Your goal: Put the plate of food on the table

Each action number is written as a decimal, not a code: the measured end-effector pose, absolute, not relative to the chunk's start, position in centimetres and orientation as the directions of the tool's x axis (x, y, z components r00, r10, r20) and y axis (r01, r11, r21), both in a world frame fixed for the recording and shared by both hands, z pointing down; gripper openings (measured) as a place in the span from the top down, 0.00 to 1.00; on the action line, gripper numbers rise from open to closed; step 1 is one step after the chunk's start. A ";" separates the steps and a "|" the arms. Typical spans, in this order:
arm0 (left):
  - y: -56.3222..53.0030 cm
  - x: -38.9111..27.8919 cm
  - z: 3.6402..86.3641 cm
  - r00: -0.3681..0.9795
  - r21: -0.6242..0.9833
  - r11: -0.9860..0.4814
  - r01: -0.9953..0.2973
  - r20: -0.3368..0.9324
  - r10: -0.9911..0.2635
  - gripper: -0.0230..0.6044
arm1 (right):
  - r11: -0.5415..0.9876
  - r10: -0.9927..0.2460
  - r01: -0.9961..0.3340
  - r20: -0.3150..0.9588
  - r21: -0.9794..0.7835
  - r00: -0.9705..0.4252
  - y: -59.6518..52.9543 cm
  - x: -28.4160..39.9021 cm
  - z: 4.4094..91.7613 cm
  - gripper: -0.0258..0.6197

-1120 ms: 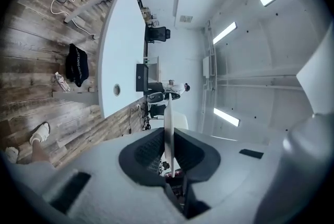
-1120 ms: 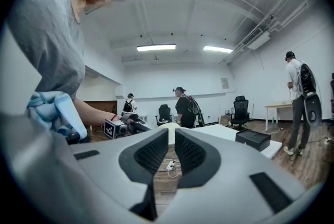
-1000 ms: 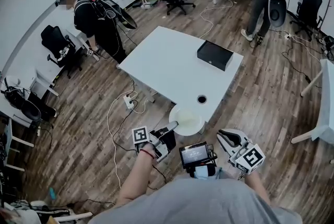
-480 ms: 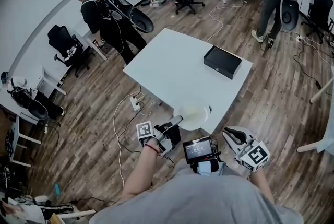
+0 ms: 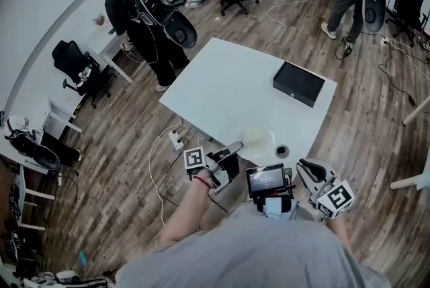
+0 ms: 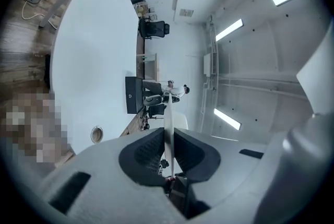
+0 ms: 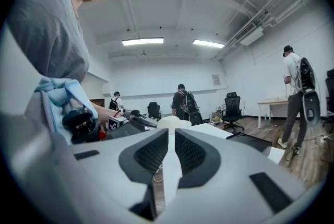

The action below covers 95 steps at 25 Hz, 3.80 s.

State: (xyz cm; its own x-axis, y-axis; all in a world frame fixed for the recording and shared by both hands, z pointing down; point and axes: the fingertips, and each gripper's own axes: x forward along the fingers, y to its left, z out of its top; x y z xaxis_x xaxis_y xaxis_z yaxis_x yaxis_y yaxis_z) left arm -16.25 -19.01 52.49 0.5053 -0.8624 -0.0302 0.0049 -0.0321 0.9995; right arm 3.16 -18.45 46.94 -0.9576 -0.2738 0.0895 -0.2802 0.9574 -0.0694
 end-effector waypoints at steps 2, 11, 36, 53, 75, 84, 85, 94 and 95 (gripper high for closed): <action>-20.4 -18.0 52.7 0.526 0.999 -0.032 -0.001 -0.027 -0.850 0.90 | 0.952 -0.293 -0.299 0.089 -0.068 -0.952 -18.9 1.4 46.8 0.91; -26.0 -22.2 55.9 0.642 0.998 -0.034 -0.050 0.006 -0.767 0.90 | 0.894 -0.433 -0.443 0.130 -0.070 -0.892 -20.3 -1.3 47.8 0.91; -33.3 -21.9 72.7 0.724 0.981 0.122 -0.149 0.193 -0.663 0.90 | 0.707 -0.677 -0.701 0.201 -0.089 -0.708 -19.4 1.9 48.9 0.91; -33.7 -22.7 74.9 0.712 0.917 0.133 -0.376 0.378 -0.593 0.89 | 0.703 -0.673 -0.704 0.224 -0.104 -0.705 -20.1 0.8 48.8 0.91; -33.5 -25.9 72.7 0.473 0.518 -0.118 -0.847 0.634 -0.612 0.74 | 0.728 -0.647 -0.677 0.218 -0.108 -0.730 -20.6 0.8 49.2 0.91; -30.6 -24.5 63.8 0.583 0.502 -0.352 -0.790 0.438 -0.684 0.74 | 0.753 -0.633 -0.654 0.191 -0.074 -0.750 -20.6 0.1 48.5 0.91; -30.1 -24.1 63.0 0.591 0.492 -0.373 -0.787 0.426 -0.685 0.74 | 0.755 -0.631 -0.652 0.187 -0.072 -0.753 -20.6 0.2 48.4 0.91; -24.4 -20.7 56.7 0.620 0.458 -0.466 -0.757 0.278 -0.734 0.88 | 0.765 -0.624 -0.639 0.155 -0.076 -0.766 -20.0 0.5 48.5 0.91; -23.8 -20.4 56.3 0.625 0.465 -0.470 -0.750 0.266 -0.734 0.90 | 0.767 -0.622 -0.637 0.154 -0.076 -0.768 -19.9 0.6 48.6 0.91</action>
